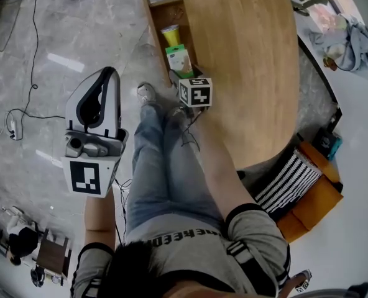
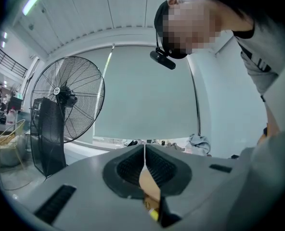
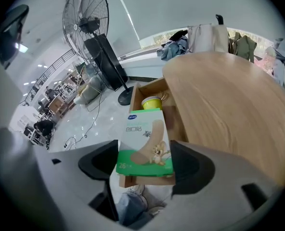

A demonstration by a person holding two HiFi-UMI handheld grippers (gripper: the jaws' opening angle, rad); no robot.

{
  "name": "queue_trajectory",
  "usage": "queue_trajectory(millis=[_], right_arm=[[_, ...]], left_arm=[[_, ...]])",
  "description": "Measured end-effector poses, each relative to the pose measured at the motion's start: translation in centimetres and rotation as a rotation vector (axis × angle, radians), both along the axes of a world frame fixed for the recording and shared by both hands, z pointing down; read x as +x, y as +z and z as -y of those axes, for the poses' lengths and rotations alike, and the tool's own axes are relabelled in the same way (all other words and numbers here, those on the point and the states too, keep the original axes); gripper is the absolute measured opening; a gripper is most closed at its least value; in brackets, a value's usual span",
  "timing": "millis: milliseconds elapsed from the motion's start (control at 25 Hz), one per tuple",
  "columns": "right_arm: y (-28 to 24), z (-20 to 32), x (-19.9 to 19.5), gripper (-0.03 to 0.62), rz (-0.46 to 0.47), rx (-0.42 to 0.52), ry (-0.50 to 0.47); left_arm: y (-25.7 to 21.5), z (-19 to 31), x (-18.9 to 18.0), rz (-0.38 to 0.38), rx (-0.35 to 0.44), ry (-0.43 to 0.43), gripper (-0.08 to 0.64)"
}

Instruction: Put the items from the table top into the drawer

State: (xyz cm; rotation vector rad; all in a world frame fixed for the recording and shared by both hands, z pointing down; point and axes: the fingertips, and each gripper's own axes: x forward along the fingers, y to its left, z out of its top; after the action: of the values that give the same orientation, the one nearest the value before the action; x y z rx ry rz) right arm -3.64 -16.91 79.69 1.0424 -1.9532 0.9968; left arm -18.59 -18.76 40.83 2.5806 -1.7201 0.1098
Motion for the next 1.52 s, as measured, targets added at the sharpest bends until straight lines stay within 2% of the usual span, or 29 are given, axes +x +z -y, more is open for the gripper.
queue_trajectory(millis=[320,440,760,1040,1320,1400,1520], right_arm=[[2.8,0.3,-0.9,0.342,-0.050,-0.043,0.005],[3.7,0.4,-0.8,0.342,-0.082,-0.067,0.032],[4.7,1.4,-0.9,0.347,-0.087,-0.069,0.111],[4.6,1.1,-0.8,0.353,-0.068,-0.055,0.142],[3.1,0.6,-0.8,0.354,-0.008,-0.042,0.113],[2.0,0.2,-0.4,0.304,0.009,-0.030,0.096],[-0.6,-0.4,0.7,0.097,0.021,0.020,0.081]], left_arm=[[1.4,0.6,-0.2,0.015,-0.016,-0.002,0.012],[1.8,0.7,-0.6,0.022,-0.024,-0.011,0.012],[2.5,0.7,-1.4,0.040,-0.037,-0.025,0.012],[2.7,0.3,-1.1,0.045,-0.041,-0.021,0.012],[2.1,-1.1,0.4,0.045,-0.027,0.001,0.012],[1.8,-1.8,0.9,0.042,-0.023,0.003,0.012],[1.0,-3.1,1.8,0.041,-0.016,0.006,0.012]])
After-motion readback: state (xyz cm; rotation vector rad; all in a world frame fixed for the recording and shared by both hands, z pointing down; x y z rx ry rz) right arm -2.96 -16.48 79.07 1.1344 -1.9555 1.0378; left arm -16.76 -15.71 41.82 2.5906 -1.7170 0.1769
